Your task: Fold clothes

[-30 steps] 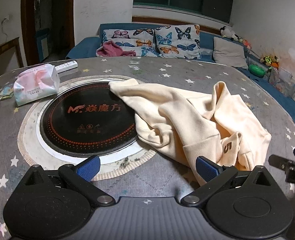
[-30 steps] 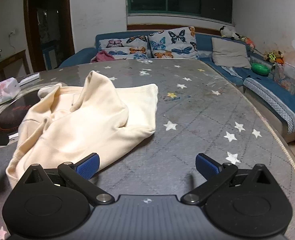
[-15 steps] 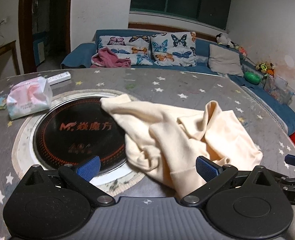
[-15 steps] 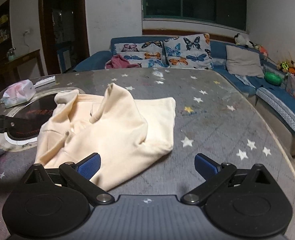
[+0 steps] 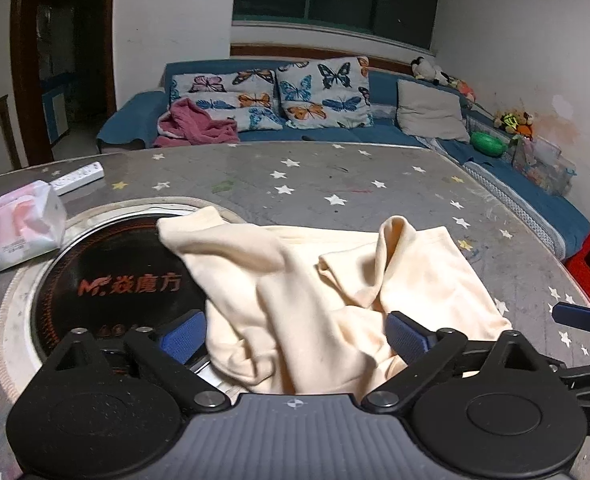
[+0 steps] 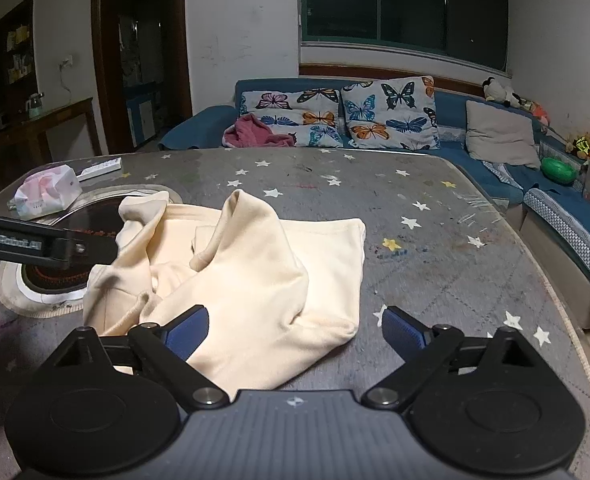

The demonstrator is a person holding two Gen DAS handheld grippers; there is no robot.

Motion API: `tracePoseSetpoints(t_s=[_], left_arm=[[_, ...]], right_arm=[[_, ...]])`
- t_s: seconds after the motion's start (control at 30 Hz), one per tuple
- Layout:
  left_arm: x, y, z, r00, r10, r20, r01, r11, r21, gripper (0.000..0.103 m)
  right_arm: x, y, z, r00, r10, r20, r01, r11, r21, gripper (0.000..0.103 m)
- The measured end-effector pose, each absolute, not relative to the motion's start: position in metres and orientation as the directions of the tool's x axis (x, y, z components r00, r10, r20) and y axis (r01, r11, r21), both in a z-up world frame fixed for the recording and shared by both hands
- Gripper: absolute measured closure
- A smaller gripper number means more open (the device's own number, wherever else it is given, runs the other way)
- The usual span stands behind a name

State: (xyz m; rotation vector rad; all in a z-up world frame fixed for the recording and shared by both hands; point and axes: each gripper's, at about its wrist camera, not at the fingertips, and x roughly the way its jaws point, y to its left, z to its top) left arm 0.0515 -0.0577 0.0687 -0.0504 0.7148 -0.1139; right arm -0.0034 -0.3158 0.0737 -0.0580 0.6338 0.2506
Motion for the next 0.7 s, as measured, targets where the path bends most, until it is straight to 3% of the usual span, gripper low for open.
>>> tracePoseSetpoints(t_s=[0.7], left_arm=[[0.027,-0.044,0.069,0.735,-0.118,-0.667,0.062,0.992,-0.107,0.005]], right_arm=[[-0.019,-0.31,0.063,0.735,0.252,-0.629,-0.29,0.956,0.045,0.01]])
